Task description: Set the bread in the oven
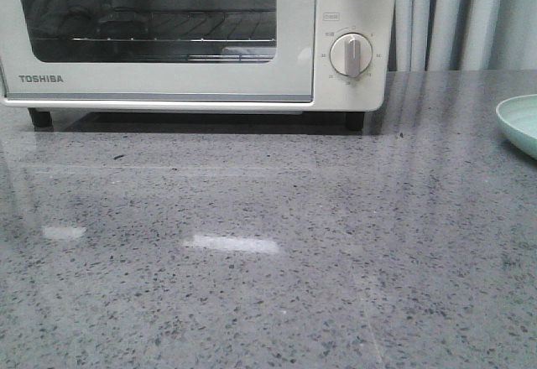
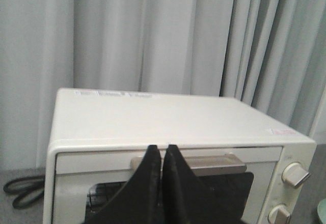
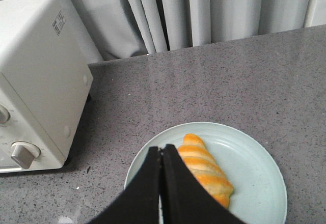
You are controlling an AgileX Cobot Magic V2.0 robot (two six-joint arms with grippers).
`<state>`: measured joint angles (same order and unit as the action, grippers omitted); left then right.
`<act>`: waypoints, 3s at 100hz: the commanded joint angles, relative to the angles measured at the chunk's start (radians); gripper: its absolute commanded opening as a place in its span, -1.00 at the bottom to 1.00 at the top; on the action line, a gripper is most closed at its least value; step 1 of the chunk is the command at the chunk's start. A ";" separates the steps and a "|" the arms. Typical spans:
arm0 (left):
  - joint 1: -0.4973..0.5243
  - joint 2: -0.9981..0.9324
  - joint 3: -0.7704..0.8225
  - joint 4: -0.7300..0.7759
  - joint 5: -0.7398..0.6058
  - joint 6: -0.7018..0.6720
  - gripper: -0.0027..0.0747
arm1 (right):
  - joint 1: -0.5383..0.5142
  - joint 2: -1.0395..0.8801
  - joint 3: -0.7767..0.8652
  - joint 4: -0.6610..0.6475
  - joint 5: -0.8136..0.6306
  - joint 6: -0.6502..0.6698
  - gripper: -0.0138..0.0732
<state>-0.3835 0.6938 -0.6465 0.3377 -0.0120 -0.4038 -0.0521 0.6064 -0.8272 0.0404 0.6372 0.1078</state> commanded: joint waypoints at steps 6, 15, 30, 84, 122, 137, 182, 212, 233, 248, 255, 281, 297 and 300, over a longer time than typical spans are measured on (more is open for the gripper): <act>-0.051 0.147 -0.167 -0.003 0.051 -0.011 -0.99 | -0.004 0.027 -0.037 -0.001 -0.067 -0.021 -0.84; -0.063 0.231 -0.245 -0.003 0.063 -0.011 -0.99 | -0.004 0.027 -0.037 -0.001 -0.069 -0.023 -0.84; -0.063 0.351 -0.338 -0.005 0.093 -0.011 -0.99 | -0.004 0.027 -0.037 -0.001 -0.071 -0.023 -0.84; -0.064 0.485 -0.392 -0.014 0.133 -0.003 -0.99 | -0.004 0.027 -0.037 -0.001 -0.095 -0.030 -0.84; -0.104 0.499 -0.348 -0.014 0.200 -0.001 -0.99 | -0.004 0.027 -0.037 -0.001 -0.097 -0.030 -0.84; -0.129 0.449 -0.268 -0.047 0.205 -0.001 -0.99 | -0.004 0.027 -0.037 -0.001 -0.097 -0.030 -0.84; -0.187 0.004 0.022 -0.183 0.253 -0.001 -0.99 | -0.004 0.129 -0.146 -0.001 0.057 -0.032 -0.84; -0.187 -0.182 0.035 -0.107 0.377 -0.001 -0.99 | -0.004 0.403 -0.343 -0.078 0.302 -0.127 -0.84; -0.187 -0.185 0.035 -0.100 0.417 -0.001 -0.99 | -0.005 0.562 -0.381 -0.080 0.465 -0.127 -0.43; -0.187 -0.185 0.035 -0.088 0.421 -0.001 -0.99 | -0.005 0.622 -0.381 -0.082 0.453 -0.125 0.13; -0.187 -0.185 0.035 -0.081 0.421 -0.001 -0.99 | -0.005 0.649 -0.381 -0.082 0.447 -0.125 0.14; -0.187 -0.185 0.035 -0.081 0.421 -0.001 -0.99 | -0.005 0.778 -0.381 -0.083 0.406 -0.125 0.14; -0.187 -0.185 0.035 -0.081 0.421 -0.001 -0.99 | -0.005 0.850 -0.381 -0.098 0.415 -0.125 0.14; -0.187 -0.185 0.035 -0.081 0.421 -0.001 -0.99 | -0.005 0.863 -0.381 -0.098 0.417 -0.125 0.14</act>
<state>-0.5638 0.5045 -0.5850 0.2490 0.4716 -0.4023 -0.0521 1.4697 -1.1748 -0.0392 1.0763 0.0000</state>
